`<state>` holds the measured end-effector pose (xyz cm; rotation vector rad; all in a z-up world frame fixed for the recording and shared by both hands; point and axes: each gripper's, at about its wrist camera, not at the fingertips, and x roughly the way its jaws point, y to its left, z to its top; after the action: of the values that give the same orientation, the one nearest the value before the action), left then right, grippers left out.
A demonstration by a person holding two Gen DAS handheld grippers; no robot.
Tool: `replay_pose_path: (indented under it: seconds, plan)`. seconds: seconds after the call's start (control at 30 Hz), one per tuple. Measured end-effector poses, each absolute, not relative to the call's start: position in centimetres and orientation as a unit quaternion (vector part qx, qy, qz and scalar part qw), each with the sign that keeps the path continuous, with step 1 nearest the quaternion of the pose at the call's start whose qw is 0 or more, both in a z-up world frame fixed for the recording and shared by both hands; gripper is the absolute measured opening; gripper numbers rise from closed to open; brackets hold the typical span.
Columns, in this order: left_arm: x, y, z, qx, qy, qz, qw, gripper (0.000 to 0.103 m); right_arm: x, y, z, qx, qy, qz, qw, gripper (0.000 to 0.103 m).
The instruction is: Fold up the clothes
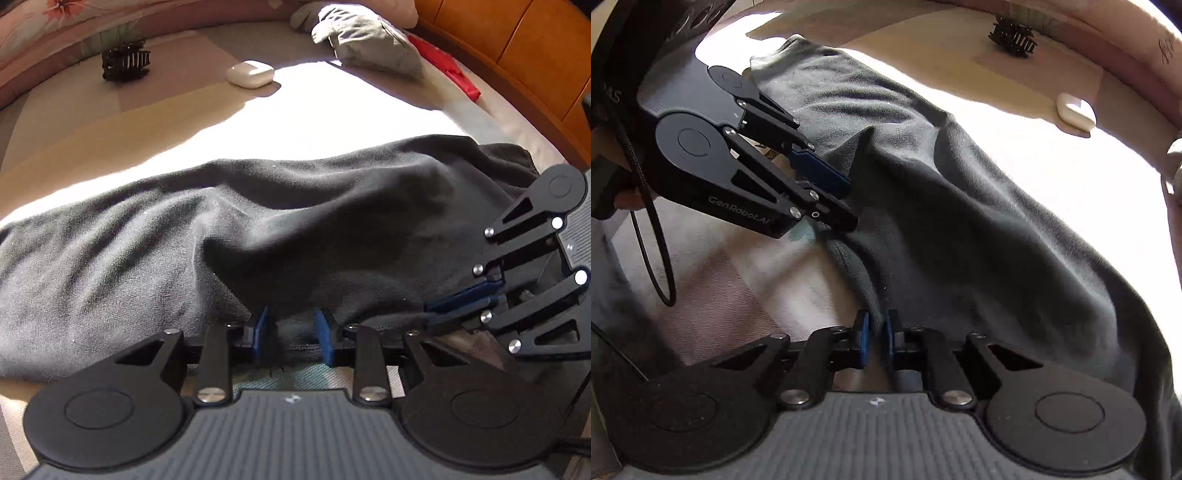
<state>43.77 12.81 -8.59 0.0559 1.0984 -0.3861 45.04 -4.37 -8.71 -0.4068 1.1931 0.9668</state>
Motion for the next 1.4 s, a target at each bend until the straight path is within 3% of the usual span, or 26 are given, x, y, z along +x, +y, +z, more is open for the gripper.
replay_pose_path:
  seconds: [0.17,0.3,0.4,0.47,0.73,0.77,0.8,0.83,0.93,1.13,1.2,1.4]
  plan:
    - [43.7,12.5,-6.7,0.030,0.523,-0.189,0.830,0.029,46.2,-8.0,-6.4,-0.138,0.536,0.428,0.715,0.012]
    - [45.2,10.8,-7.0,0.039,0.519,-0.205,0.829,0.032,51.6,-11.3,-3.9,-0.131,0.482,0.372,0.783,0.033]
    - [45.1,9.5,-8.3,0.049,0.527,-0.203,0.824,0.032,55.5,-11.8,-3.9,-0.183,0.444,0.365,0.798,0.039]
    - [44.8,9.0,-8.7,0.053,0.526,-0.202,0.825,0.040,57.8,-11.5,-4.8,-0.206,0.439,0.378,0.788,0.044]
    - [44.5,9.5,-8.3,0.046,0.519,-0.211,0.827,0.042,59.5,-8.6,-8.8,-0.270,0.466,0.440,0.718,0.043]
    - [44.5,9.7,-8.2,0.043,0.516,-0.210,0.829,0.042,59.2,-8.4,-9.0,-0.273,0.465,0.444,0.715,0.037]
    - [44.5,9.8,-8.2,0.040,0.512,-0.209,0.832,0.042,58.8,-8.3,-9.0,-0.275,0.463,0.449,0.713,0.017]
    - [44.5,9.9,-8.2,0.037,0.512,-0.208,0.833,0.042,58.4,-8.2,-9.0,-0.276,0.461,0.453,0.711,0.003]
    - [44.5,9.9,-8.5,0.031,0.515,-0.206,0.832,0.042,57.9,-8.3,-8.5,-0.277,0.451,0.430,0.732,0.002]
    - [44.7,9.7,-8.2,0.039,0.523,-0.210,0.825,0.043,60.3,-9.9,-8.2,-0.176,0.489,0.346,0.781,0.003]
    - [44.8,10.3,-7.7,0.025,0.521,-0.212,0.826,0.043,60.1,-9.8,-7.8,-0.164,0.487,0.324,0.794,0.012]
    - [46.2,13.5,-5.1,-0.015,0.475,-0.203,0.856,0.043,57.8,-10.8,-4.8,-0.111,0.464,0.310,0.822,0.019]
